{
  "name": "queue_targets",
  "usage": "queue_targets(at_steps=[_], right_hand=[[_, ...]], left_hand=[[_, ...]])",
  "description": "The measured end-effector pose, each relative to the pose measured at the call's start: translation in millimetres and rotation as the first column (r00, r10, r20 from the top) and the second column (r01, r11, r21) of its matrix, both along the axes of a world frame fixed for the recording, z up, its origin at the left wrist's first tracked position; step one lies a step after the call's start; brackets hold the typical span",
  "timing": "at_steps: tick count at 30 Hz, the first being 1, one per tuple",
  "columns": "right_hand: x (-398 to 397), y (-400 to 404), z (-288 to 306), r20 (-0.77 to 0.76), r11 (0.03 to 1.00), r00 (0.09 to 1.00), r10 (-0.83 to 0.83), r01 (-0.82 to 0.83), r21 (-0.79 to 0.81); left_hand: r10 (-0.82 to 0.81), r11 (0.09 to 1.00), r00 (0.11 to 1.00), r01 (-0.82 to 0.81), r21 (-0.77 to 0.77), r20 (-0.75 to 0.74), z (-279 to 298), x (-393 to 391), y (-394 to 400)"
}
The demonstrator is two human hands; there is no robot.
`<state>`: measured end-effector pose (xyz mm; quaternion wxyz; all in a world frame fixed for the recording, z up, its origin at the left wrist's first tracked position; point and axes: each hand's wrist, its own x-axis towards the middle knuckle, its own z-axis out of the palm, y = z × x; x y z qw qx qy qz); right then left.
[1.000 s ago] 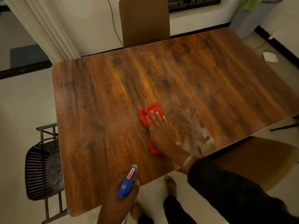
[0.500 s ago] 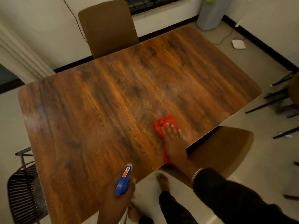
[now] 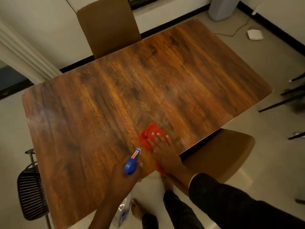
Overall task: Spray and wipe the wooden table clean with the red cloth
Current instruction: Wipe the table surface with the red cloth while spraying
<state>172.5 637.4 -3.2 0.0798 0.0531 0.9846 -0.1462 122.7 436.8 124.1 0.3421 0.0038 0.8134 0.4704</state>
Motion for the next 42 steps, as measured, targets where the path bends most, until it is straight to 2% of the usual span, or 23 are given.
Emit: queue_targets(at_steps=[4, 7, 10, 13, 16, 18, 21, 23, 25, 27, 29, 31, 32, 34, 37, 39, 42], right_hand=[[-5, 75, 1, 0.08, 0.932, 0.931, -0.356, 0.347, 0.106], [-11, 69, -1, 0.02, 0.892, 0.893, -0.45, 0.448, 0.057], [-14, 24, -3, 0.001, 0.923, 0.923, -0.384, 0.384, 0.001], [-6, -10, -6, 0.034, 0.988, 0.988, -0.149, 0.15, -0.024], [-7, 21, -8, 0.049, 1.0, 0.999, -0.004, 0.005, -0.024], [-10, 64, -7, 0.07, 0.995, 0.993, -0.098, 0.095, 0.039], [-14, 106, 1, 0.102, 0.927, 0.922, -0.373, 0.365, 0.088], [-17, 92, 3, 0.076, 0.894, 0.891, -0.447, 0.443, 0.072], [-16, 56, -1, 0.062, 0.898, 0.897, -0.438, 0.433, 0.076], [-10, 13, -7, 0.092, 0.955, 0.951, -0.295, 0.292, 0.043], [-3, -15, -8, 0.084, 0.998, 0.995, -0.05, 0.047, 0.035], [-5, -9, -8, 0.062, 0.991, 0.989, 0.134, -0.135, 0.011], [-9, 7, -6, 0.062, 0.984, 0.982, 0.176, -0.176, -0.003], [-24, 51, -2, 0.073, 0.991, 0.989, 0.129, -0.13, 0.011], [-64, 117, 8, 0.145, 0.988, 0.978, -0.153, 0.148, 0.043], [-88, 134, 12, 0.14, 0.964, 0.954, -0.264, 0.259, 0.053], [-111, 105, 7, 0.151, 0.972, 0.963, -0.221, 0.206, 0.111]], left_hand=[[-0.021, 0.999, 0.996, 0.024, 0.04, -0.084, 1, -11, 15], [-0.027, 0.996, 0.994, 0.036, 0.086, -0.106, 8, -20, 22], [-0.042, 0.995, 0.989, 0.055, 0.089, -0.14, 13, -30, 32], [-0.021, 0.996, 0.987, 0.034, 0.078, -0.16, 12, -38, 42], [-0.028, 0.994, 0.986, 0.045, 0.1, -0.165, 10, -47, 51], [-0.017, 0.993, 0.989, 0.034, 0.114, -0.146, 8, -53, 55], [-0.03, 0.993, 0.988, 0.047, 0.108, -0.155, 6, -61, 59], [-0.016, 0.993, 0.985, 0.036, 0.113, -0.174, 8, -65, 61], [-0.001, 0.991, 0.981, 0.027, 0.13, -0.194, 10, -70, 62], [0.003, 0.991, 0.978, 0.024, 0.128, -0.21, 13, -75, 61], [0.014, 0.992, 0.972, 0.016, 0.122, -0.234, 16, -82, 60], [0.015, 0.992, 0.967, 0.018, 0.125, -0.255, 17, -87, 59], [0.018, 0.992, 0.966, 0.015, 0.125, -0.258, 18, -89, 59], [0.034, 0.993, 0.967, -0.004, 0.119, -0.252, 18, -91, 56], [0.051, 0.995, 0.968, -0.029, 0.093, -0.245, 16, -92, 51], [0.038, 0.997, 0.973, -0.023, 0.069, -0.227, 14, -94, 49], [0.025, 0.999, 0.975, -0.018, 0.036, -0.223, 14, -99, 50]])
